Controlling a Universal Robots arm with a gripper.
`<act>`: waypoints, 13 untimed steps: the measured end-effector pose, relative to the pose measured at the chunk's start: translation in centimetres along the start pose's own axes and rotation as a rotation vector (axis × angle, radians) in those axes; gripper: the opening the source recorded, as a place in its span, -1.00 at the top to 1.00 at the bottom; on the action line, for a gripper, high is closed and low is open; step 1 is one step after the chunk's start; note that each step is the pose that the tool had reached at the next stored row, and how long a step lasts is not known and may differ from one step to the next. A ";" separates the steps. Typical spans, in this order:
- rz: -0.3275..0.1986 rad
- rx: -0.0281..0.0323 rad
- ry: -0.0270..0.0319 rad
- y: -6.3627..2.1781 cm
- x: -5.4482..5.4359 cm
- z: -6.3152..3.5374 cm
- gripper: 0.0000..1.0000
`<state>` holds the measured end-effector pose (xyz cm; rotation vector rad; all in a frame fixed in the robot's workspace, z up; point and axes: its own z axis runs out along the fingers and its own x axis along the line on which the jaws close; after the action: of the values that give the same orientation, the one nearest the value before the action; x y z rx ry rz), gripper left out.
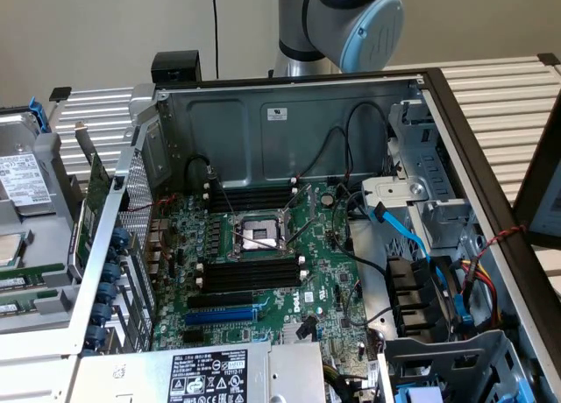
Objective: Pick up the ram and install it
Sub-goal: 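Pick up the ram and move it above insertion slot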
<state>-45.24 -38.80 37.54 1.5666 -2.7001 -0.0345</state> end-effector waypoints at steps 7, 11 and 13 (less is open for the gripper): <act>-0.127 0.0024 0.0027 0.00 0.0 0.07 0.79; -0.200 0.0031 0.0046 0.00 0.0 0.12 0.79; -0.236 0.0036 0.0056 0.00 0.0 0.13 0.79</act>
<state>-45.24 -38.80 37.40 1.8741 -2.4962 -0.0288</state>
